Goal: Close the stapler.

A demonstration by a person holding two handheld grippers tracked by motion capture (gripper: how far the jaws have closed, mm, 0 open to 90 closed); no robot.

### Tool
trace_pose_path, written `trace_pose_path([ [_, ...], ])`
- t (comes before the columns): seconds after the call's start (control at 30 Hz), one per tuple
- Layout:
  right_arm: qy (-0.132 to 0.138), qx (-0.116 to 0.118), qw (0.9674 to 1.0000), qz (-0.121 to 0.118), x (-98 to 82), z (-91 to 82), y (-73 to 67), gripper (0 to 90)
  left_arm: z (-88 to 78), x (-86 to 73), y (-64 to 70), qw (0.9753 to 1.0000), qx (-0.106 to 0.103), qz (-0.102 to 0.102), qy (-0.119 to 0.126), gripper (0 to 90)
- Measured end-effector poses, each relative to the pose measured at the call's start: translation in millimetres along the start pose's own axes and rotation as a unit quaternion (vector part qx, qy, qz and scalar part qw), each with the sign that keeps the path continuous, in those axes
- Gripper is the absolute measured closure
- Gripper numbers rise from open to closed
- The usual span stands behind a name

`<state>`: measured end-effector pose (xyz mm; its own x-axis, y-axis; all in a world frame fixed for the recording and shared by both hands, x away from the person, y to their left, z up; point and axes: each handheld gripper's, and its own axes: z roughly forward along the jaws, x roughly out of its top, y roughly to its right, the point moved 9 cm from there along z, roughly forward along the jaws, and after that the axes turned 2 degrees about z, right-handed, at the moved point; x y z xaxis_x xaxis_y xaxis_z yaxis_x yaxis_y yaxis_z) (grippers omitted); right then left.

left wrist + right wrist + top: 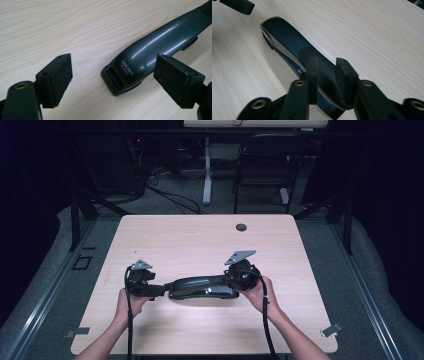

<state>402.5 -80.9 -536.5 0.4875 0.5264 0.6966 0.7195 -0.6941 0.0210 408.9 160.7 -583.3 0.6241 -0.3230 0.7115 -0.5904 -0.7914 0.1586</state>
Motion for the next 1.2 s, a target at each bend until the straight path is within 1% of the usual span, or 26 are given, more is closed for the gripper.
trace_pose_path([
  [0.1,-0.004,-0.001,1.0000,-0.001,-1.3,-5.2,0.4,62.4,-0.2,0.1,-0.5,1.0000,0.001,0.000,0.001,15.5],
  [0.17,-0.001,0.002,1.0000,0.002,-1.3,-8.7,0.5,54.4,-0.1,0.1,-0.3,1.0000,0.001,0.000,0.001,15.5],
  [0.23,-0.003,0.003,1.0000,0.000,-2.5,-11.8,0.9,45.4,0.0,-0.1,-0.1,1.0000,0.001,-0.001,0.000,15.5],
  [0.3,-0.005,0.001,1.0000,0.001,-3.7,-14.3,1.4,38.0,0.2,-0.1,-0.4,1.0000,0.001,-0.001,0.000,15.5],
  [0.47,-0.001,0.001,1.0000,-0.002,-4.7,-23.5,3.7,25.7,-0.8,-0.5,-1.5,1.0000,0.001,-0.002,-0.001,15.5],
  [0.5,0.000,-0.002,1.0000,-0.002,-4.8,-25.9,5.0,23.5,-1.0,-0.6,-1.8,1.0000,0.002,-0.002,-0.001,15.5],
  [0.63,0.008,-0.010,0.9999,0.000,-4.7,-35.5,10.8,17.5,-1.7,-0.5,-2.2,1.0000,0.001,-0.001,0.000,15.5],
  [0.67,0.011,-0.010,0.9999,0.004,-5.0,-37.7,11.7,16.3,-1.9,-0.4,-2.3,1.0000,0.001,-0.001,0.001,15.5],
  [0.73,0.017,-0.009,0.9998,0.011,-6.2,-42.1,14.0,15.0,-2.0,-0.2,-2.6,1.0000,0.002,-0.003,0.003,15.5],
  [0.83,0.021,-0.015,0.9996,0.014,-9.2,-50.0,17.0,14.3,-2.2,-0.4,-2.9,1.0000,0.002,-0.002,0.002,15.5],
  [0.87,0.022,-0.014,0.9995,0.019,-11.2,-52.9,17.4,12.9,-2.2,-0.3,-2.9,1.0000,0.002,-0.002,0.003,15.5],
  [0.9,0.022,-0.013,0.9995,0.018,-12.5,-54.9,18.1,12.0,-2.4,-0.3,-2.6,1.0000,0.001,-0.002,0.002,15.5],
  [0.93,0.026,-0.016,0.9993,0.022,-14.8,-57.3,18.9,11.5,-2.5,-0.4,-2.5,1.0000,0.001,-0.001,0.002,15.5],
  [1.07,0.020,-0.020,0.9993,0.025,-25.2,-64.1,21.6,8.7,-2.5,-0.3,-2.5,1.0000,0.001,-0.002,0.002,15.4],
  [1.2,0.011,-0.029,0.9988,0.037,-40.1,-69.1,26.0,6.3,-2.2,-0.4,-2.8,1.0000,0.002,-0.002,0.003,15.4],
])
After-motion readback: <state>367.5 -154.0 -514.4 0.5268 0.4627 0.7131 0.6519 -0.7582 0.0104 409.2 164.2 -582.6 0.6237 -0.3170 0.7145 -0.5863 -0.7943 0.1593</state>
